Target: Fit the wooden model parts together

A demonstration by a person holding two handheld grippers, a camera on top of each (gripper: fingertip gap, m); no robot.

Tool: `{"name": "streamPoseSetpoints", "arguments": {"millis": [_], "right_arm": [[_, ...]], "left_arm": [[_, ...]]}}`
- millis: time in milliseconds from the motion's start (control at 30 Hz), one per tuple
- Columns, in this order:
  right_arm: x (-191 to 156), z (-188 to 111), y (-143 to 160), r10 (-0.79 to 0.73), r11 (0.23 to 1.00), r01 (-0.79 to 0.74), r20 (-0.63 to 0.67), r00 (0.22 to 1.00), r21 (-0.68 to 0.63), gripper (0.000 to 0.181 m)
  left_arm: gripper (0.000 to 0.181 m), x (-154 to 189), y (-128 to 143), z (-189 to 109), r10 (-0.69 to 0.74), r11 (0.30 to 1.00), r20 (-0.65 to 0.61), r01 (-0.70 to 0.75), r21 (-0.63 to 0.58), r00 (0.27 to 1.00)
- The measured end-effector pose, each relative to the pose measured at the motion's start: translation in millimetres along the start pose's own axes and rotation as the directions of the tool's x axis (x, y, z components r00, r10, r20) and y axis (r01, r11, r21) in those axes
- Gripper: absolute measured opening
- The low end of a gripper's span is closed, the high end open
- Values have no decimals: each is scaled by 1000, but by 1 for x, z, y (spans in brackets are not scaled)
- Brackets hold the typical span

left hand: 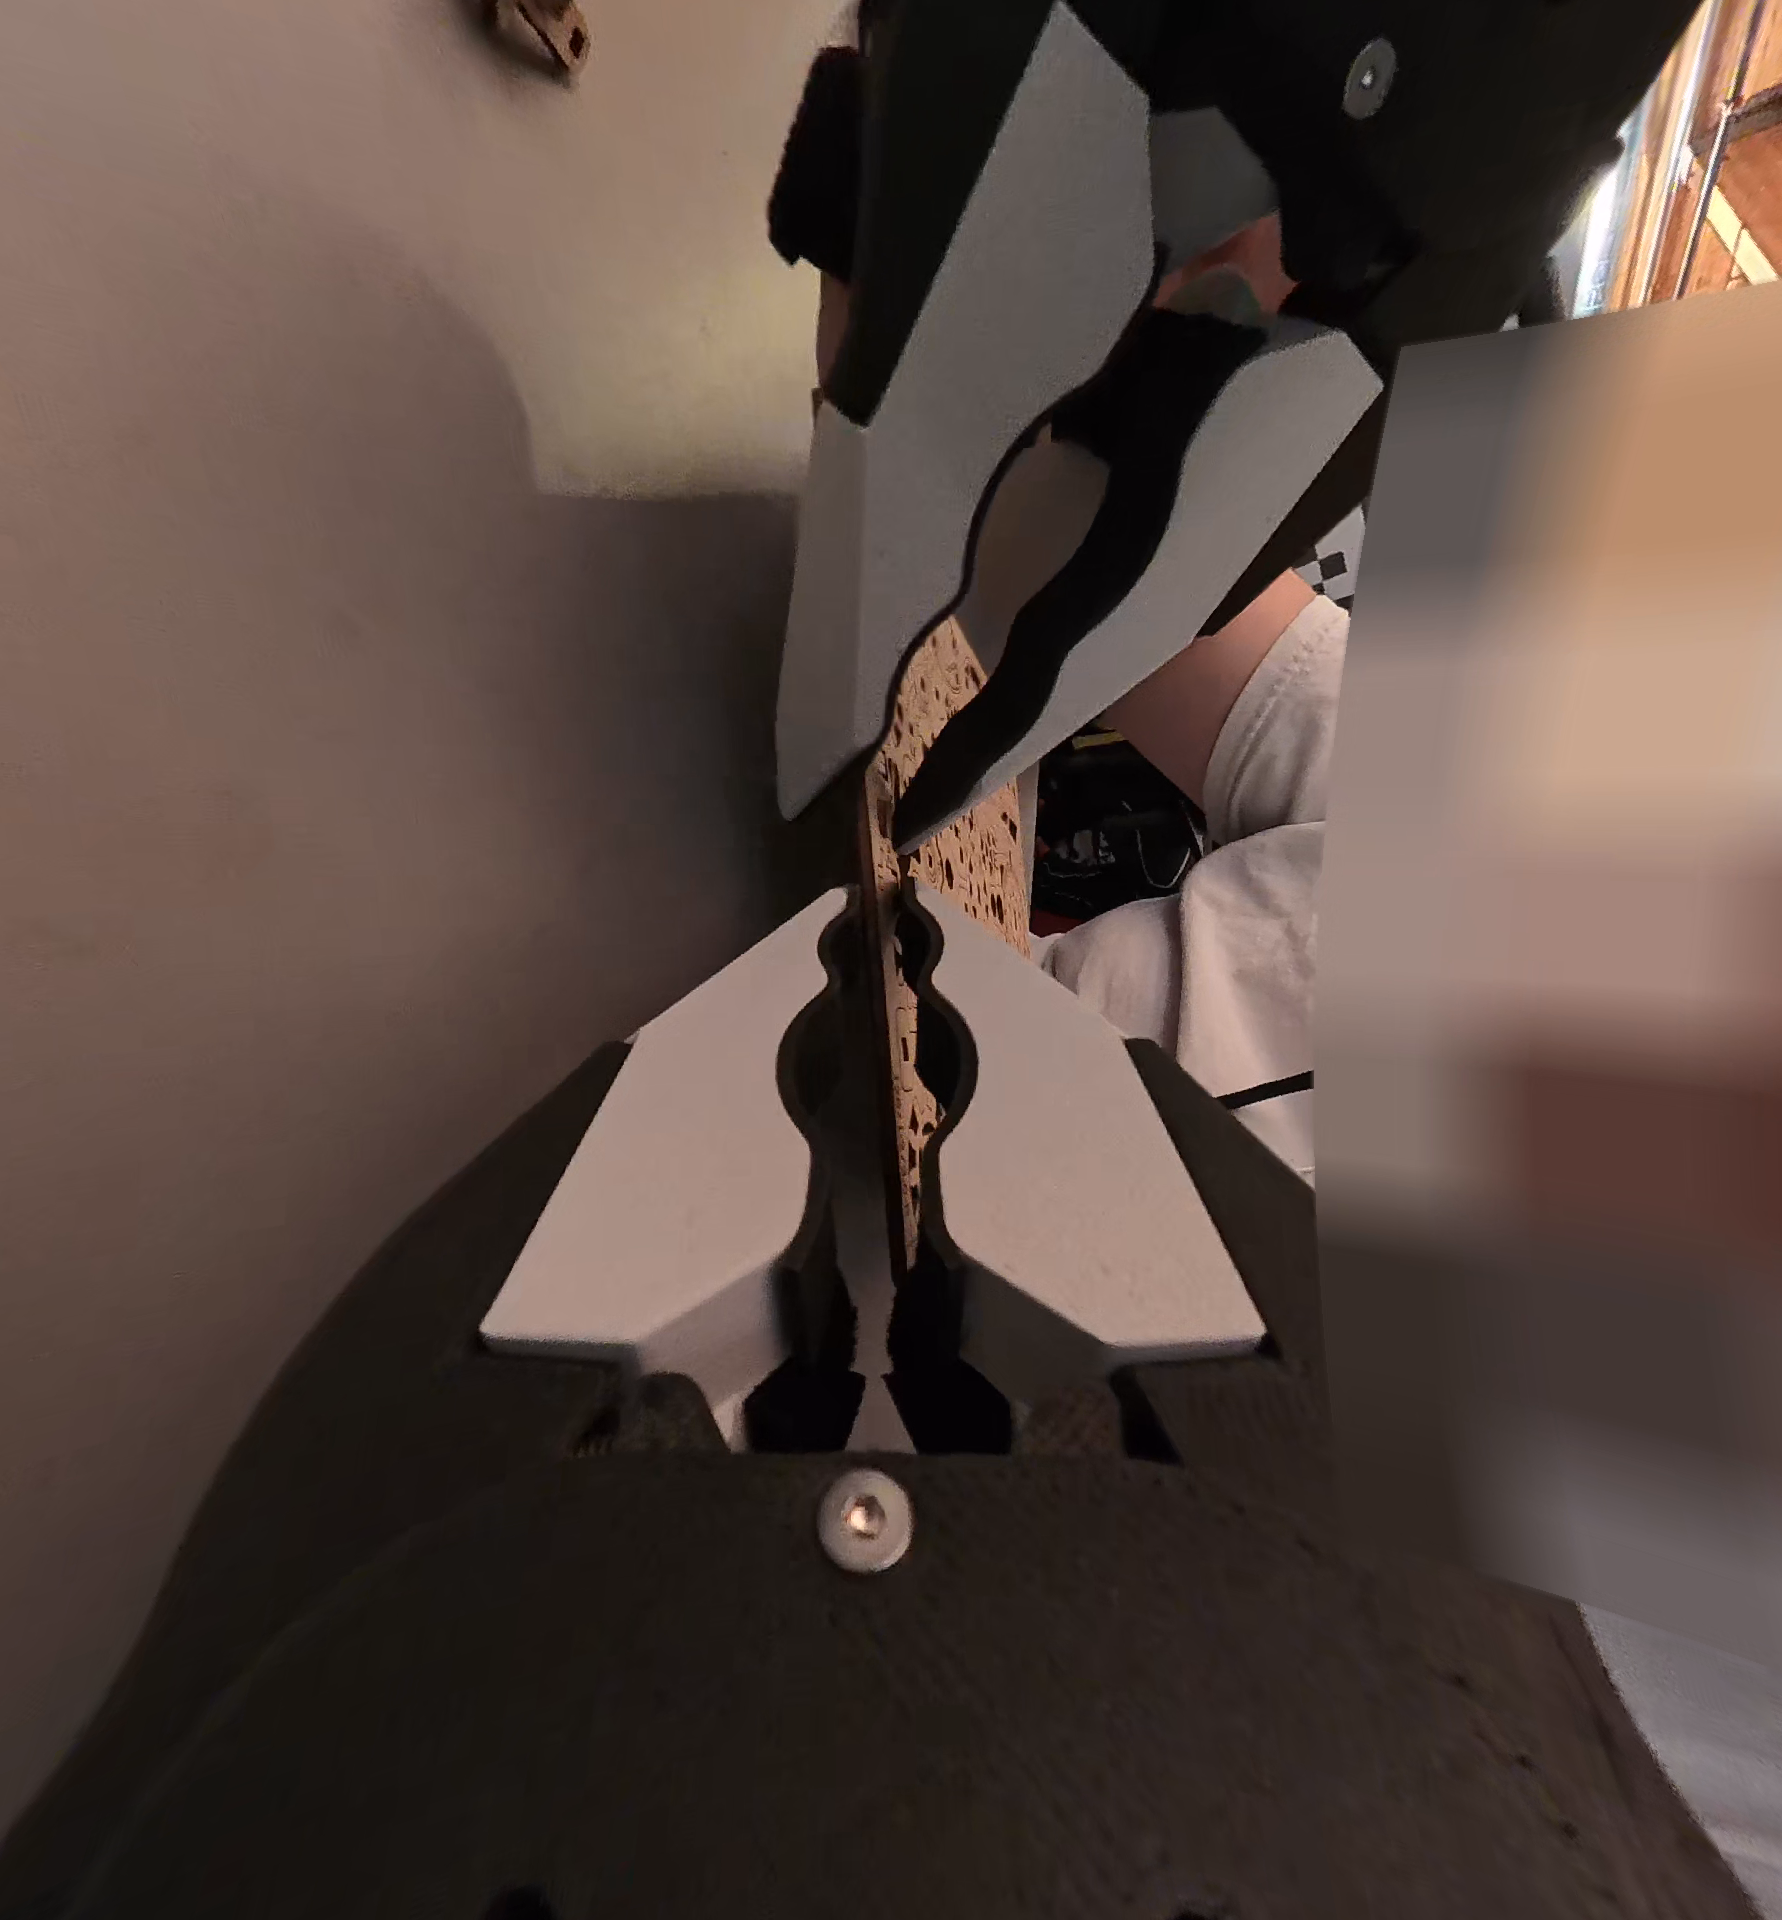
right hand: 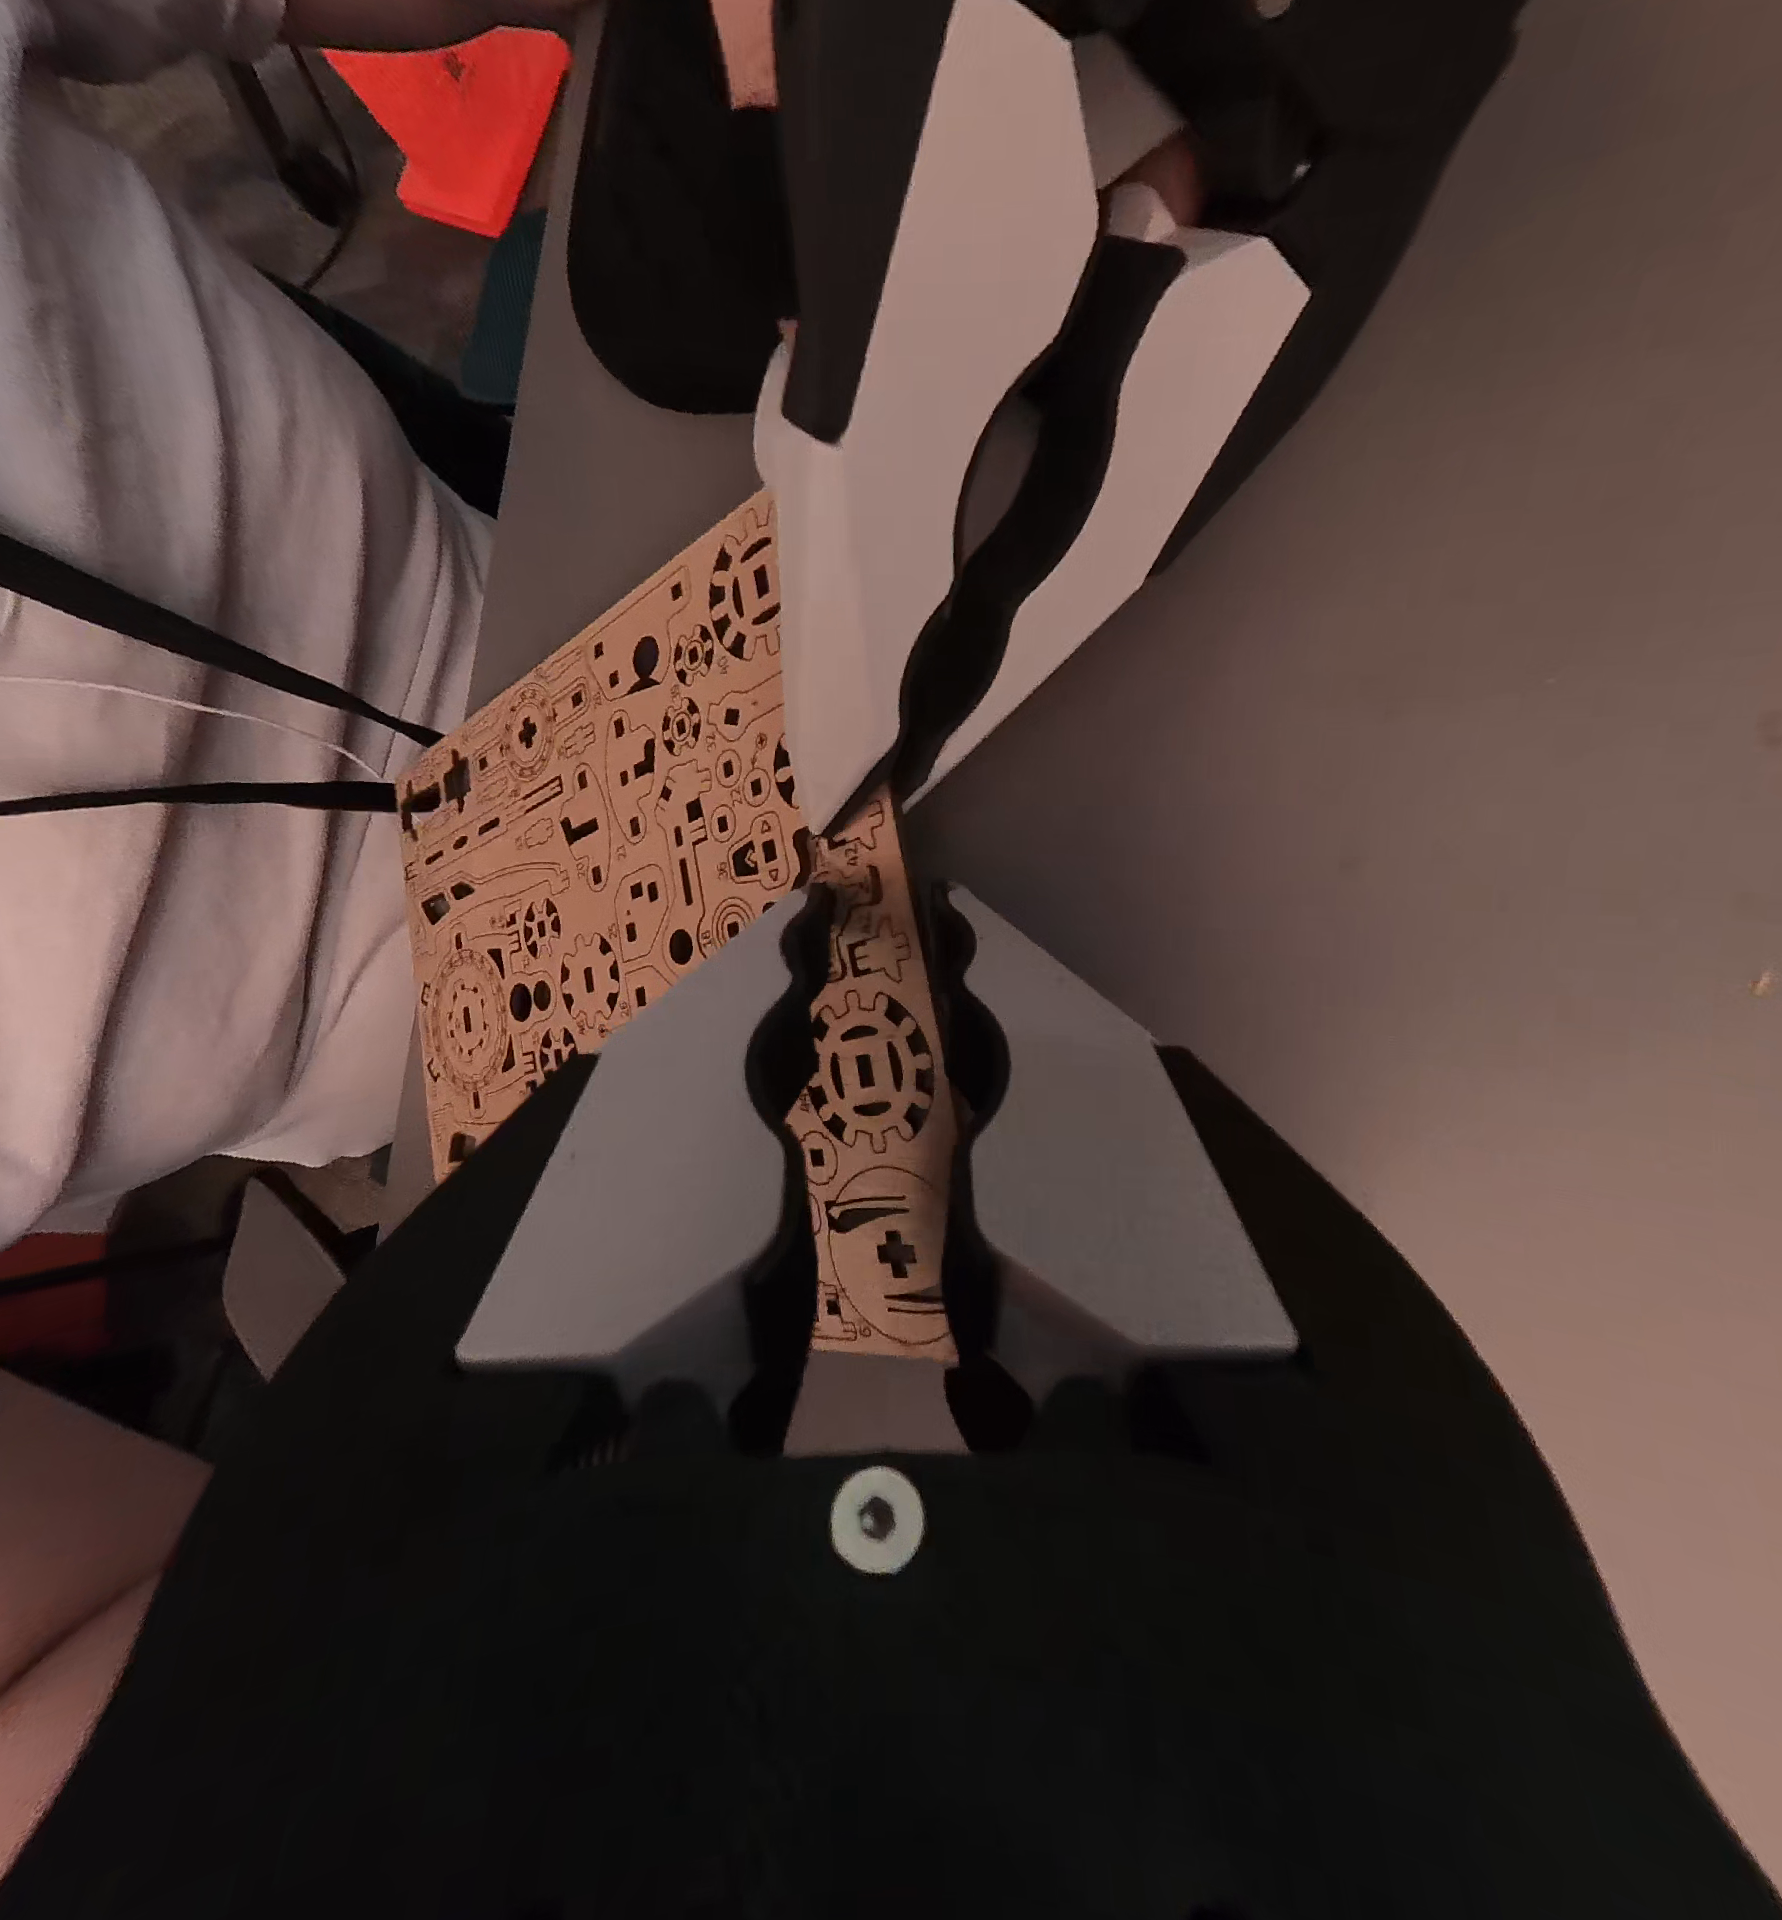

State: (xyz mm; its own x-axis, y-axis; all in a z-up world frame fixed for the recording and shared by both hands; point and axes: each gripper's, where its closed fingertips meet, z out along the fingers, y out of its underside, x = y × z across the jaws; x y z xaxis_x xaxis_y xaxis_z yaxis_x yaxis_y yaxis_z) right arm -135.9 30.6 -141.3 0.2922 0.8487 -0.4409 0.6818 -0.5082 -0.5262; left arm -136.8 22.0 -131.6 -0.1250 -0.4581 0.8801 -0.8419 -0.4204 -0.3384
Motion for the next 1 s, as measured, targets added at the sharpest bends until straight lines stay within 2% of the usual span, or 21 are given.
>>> {"name": "streamPoseSetpoints", "arguments": {"millis": [433, 667, 867, 1000], "right_arm": [[-1, -6, -9, -36, 999, 37, -20, 999, 39, 17], [-1, -3, -7, -19, 1000, 19, -19, 1000, 25, 17], [1, -6, -11, 13, 998, -11, -37, 999, 54, 17], [3, -4, -10, 19, 999, -17, -45, 999, 38, 17]], "left_arm": [[3, 6, -9, -5, -34, 998, -77, 38, 45, 996], [2, 3, -8, -4, -4, 999, -35, 6, 38, 999], [1, 6, -12, -8, -19, 997, -72, 24, 70, 997], [1, 4, -11, -8, -11, 997, -51, 14, 70, 999]]}}
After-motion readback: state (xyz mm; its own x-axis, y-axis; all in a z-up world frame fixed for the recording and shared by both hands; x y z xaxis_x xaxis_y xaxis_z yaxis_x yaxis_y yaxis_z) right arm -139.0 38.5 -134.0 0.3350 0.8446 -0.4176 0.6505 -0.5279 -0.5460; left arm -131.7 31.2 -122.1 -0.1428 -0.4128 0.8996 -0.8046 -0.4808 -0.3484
